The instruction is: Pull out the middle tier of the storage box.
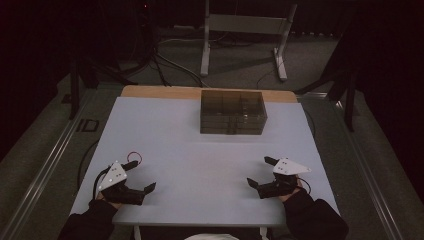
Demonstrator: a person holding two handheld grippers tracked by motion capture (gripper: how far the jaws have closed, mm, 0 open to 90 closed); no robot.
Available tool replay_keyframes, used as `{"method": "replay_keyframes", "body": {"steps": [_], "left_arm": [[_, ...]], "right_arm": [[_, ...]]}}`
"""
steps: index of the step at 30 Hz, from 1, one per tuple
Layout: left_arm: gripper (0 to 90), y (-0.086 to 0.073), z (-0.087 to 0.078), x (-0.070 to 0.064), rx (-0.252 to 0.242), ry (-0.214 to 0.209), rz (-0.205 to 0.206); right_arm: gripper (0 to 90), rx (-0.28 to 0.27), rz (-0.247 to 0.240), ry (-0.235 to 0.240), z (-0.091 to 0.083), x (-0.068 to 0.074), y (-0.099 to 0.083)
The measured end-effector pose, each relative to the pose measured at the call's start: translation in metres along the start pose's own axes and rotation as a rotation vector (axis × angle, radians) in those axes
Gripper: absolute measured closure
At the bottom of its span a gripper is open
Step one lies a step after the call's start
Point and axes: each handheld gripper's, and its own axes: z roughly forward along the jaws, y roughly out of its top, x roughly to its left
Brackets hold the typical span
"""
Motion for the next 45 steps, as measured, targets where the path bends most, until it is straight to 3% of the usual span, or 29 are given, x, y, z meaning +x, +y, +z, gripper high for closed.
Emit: {"method": "replay_keyframes", "body": {"steps": [26,36,45], "left_arm": [[1.2,0.0,-0.001,0.002,-0.012,-0.012,-0.016],[1.2,0.001,-0.001,0.001,-0.019,-0.01,-0.017],[1.3,0.001,-0.001,0.001,-0.02,-0.014,-0.022]], "right_arm": [[0.0,0.008,-0.017,0.023,0.002,0.006,0.003],[0.0,-0.003,-0.03,0.013,-0.003,0.012,0.012],[0.0,-0.031,-0.063,-0.011,-0.013,0.017,0.032]]}}
